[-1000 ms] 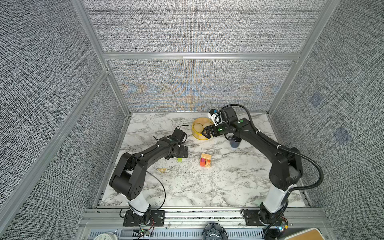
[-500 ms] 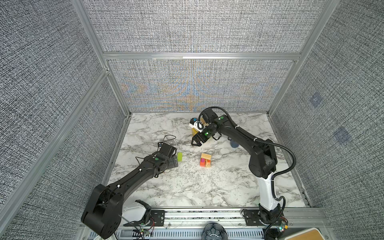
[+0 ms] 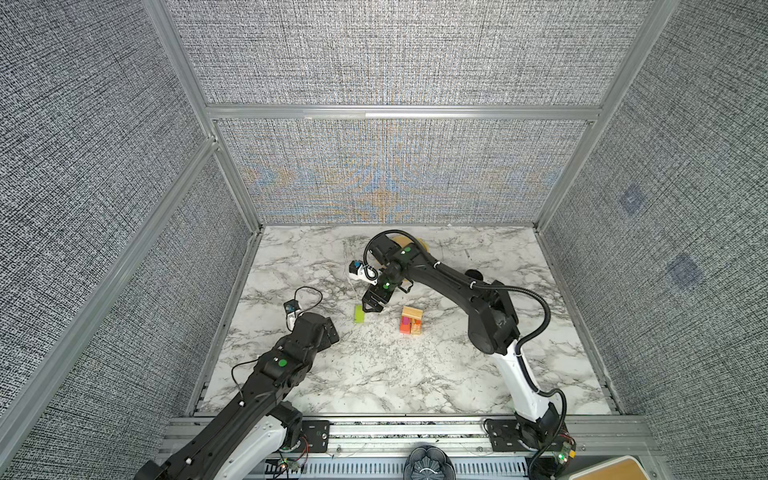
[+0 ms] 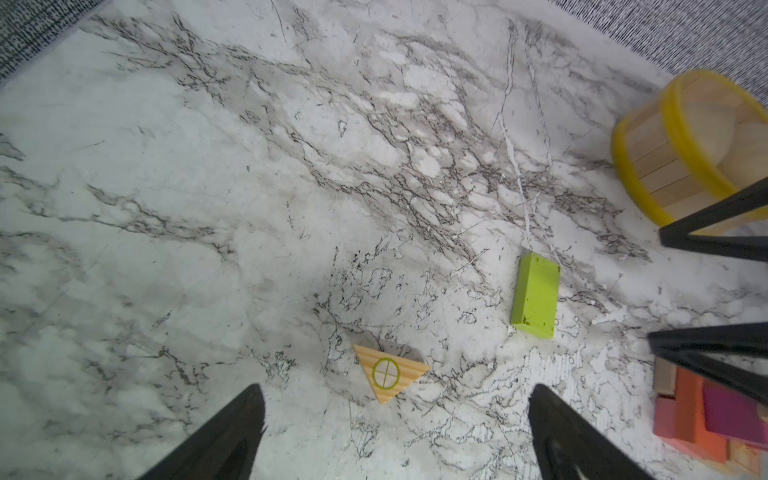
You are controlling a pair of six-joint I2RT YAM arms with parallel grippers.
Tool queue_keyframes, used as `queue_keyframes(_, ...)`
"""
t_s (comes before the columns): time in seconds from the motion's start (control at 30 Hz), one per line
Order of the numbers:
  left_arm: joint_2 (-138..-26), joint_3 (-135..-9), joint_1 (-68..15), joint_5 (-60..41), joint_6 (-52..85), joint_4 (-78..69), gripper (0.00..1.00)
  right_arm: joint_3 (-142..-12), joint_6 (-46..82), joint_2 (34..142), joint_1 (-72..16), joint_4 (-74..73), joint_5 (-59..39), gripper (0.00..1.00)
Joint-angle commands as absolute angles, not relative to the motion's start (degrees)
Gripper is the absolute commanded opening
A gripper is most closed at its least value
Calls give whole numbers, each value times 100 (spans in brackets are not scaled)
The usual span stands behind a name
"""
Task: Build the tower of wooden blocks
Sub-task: 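Reach the right gripper over the lime green block while the left gripper draws back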
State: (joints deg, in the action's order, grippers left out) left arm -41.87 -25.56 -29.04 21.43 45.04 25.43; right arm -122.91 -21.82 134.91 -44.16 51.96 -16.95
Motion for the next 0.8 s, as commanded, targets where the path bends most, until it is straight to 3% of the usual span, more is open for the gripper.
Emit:
queue_keyframes(0.0,-3895,-2494,-2883,2183,4526,2580,99,-12509,-2450,13678,-4533,5436,-1493,97)
queue_keyframes(0.37,-3648,-2492,-2863,2155,4447,2843,100,-13245,-2584,14276,-4675,5746,-1336,90)
queue_keyframes(0.77,-3678,-2548,-2811,2101,4334,2889,100,-13570,-2708,14668,-4790,5853,-1144,90)
